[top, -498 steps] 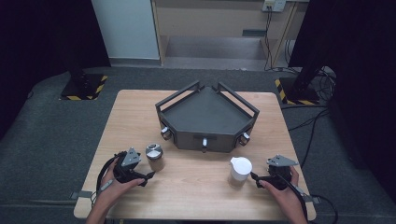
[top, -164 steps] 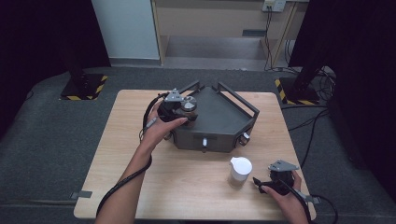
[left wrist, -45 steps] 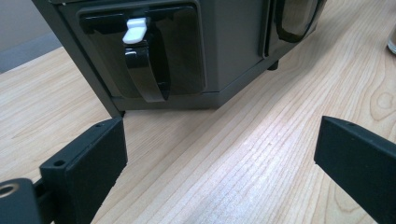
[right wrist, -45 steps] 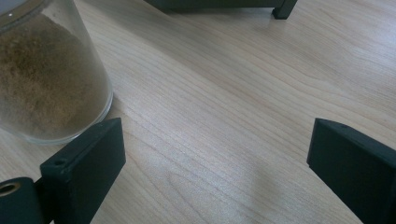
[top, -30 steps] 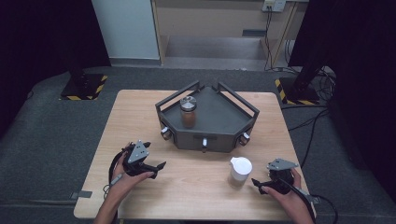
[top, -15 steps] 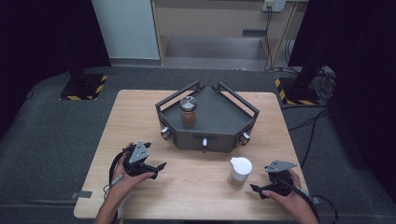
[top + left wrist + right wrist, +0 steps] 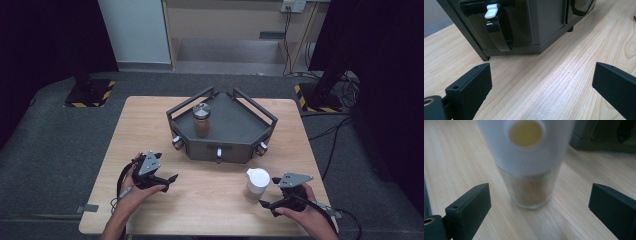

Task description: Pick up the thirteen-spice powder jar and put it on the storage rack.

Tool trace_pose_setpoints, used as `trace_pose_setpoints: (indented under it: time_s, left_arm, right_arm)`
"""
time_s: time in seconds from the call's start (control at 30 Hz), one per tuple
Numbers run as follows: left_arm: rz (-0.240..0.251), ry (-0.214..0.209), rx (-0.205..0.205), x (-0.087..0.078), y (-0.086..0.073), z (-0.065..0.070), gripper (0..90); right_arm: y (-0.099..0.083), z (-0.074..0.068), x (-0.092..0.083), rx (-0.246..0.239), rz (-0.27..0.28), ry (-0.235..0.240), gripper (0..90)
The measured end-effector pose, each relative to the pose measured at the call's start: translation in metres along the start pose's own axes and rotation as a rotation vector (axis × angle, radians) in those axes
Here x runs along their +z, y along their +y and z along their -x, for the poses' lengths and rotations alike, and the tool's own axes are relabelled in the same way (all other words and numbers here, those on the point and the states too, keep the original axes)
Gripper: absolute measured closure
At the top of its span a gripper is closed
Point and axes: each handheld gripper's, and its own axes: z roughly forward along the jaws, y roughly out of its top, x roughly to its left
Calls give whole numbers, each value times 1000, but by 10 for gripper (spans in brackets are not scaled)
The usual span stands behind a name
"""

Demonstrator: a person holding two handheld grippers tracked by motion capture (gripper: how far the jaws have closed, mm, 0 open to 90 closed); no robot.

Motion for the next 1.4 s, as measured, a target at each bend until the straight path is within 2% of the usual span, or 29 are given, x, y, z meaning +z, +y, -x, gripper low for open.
trace_pose_setpoints:
  time_s: [0.17,0.4,0.5,0.73,0.87,1.13,1.4]
  left_arm:
    - [3,1,-4,-1,0,-1,18]
    - [0,1,-3,-1,0,-1,18]
    - [-3,1,-1,0,0,0,18]
    - [-10,-2,7,1,1,0,19]
    - [-6,-2,6,1,1,0,19]
    - [-10,-3,13,1,2,1,19]
    - [-11,-7,13,2,2,0,19]
  right_arm:
    - [-1,-4,4,-29,68,33,46]
    - [-5,-13,12,-2,141,13,59]
    - [-7,-16,13,6,168,-1,98]
    - [-9,-19,15,35,194,-18,208]
    - [-9,-24,15,37,204,-52,302]
    - [-7,-30,15,40,196,-81,312]
    - [-8,-30,7,48,239,-84,313]
